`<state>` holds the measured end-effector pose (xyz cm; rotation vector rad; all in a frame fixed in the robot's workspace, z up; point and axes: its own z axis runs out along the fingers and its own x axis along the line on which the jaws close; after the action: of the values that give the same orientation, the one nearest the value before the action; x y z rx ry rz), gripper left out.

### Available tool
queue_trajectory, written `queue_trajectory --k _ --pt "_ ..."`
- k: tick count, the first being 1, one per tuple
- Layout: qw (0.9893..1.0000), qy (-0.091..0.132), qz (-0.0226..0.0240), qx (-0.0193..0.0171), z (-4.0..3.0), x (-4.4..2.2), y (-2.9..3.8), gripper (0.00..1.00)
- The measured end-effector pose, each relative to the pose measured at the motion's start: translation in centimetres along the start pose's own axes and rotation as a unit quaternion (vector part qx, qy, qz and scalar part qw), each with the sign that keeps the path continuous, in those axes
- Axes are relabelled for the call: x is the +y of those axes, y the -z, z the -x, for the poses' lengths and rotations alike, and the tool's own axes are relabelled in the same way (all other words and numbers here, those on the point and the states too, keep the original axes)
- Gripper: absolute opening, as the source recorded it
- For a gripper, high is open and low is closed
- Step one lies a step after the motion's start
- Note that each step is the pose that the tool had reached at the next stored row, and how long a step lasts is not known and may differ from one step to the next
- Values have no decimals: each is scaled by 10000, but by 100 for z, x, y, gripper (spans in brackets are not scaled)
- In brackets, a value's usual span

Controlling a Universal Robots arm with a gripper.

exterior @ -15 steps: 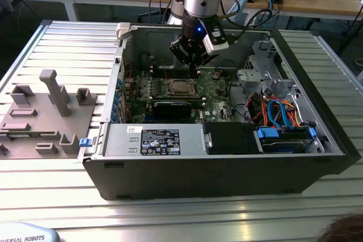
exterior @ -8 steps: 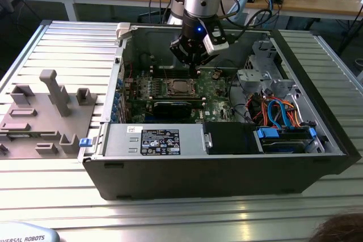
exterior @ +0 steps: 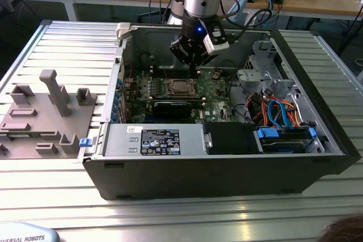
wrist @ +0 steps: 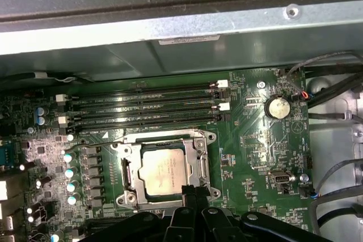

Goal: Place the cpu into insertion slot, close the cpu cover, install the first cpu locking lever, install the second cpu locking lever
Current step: 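Install the first cpu locking lever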

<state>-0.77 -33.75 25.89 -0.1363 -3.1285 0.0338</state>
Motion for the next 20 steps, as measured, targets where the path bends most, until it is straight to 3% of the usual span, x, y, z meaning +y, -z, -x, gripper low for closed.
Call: queue_trajectory --k 20 --pt "10000 89 -1 -2 0 0 0 11"
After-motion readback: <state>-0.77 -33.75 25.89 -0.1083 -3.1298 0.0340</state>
